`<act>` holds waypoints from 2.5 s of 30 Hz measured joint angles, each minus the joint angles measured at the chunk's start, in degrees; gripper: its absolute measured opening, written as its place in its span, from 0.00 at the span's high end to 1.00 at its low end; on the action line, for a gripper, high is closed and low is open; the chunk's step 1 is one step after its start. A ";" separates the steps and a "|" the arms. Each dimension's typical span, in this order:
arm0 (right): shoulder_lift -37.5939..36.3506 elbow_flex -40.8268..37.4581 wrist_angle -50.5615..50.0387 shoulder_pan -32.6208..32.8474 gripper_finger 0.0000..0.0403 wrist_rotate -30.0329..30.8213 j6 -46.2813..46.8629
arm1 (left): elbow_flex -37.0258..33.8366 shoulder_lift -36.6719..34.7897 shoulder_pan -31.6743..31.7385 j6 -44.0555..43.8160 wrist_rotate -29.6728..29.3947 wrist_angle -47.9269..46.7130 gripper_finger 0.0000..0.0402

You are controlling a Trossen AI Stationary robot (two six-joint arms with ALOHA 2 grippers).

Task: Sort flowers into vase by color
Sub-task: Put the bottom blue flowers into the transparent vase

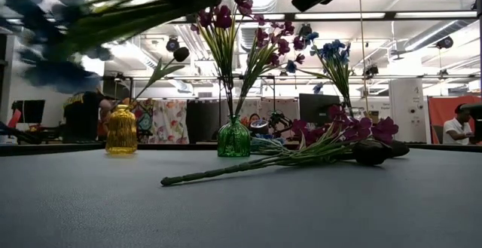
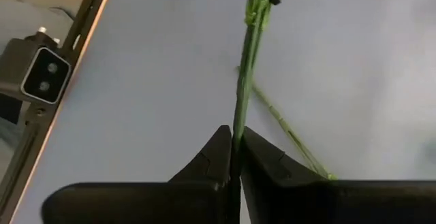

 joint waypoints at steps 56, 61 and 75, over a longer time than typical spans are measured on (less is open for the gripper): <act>-44.61 -45.84 61.63 0.98 0.97 5.81 -21.76 | -28.07 -13.29 -2.18 34.23 -12.26 44.59 0.86; -40.58 -46.07 66.90 0.98 0.97 4.04 -22.34 | -39.78 -20.72 -0.28 37.75 -10.88 59.72 0.92; -19.52 -46.29 104.94 0.98 0.97 4.58 -33.26 | -74.15 -35.33 1.36 50.99 -11.54 137.74 0.92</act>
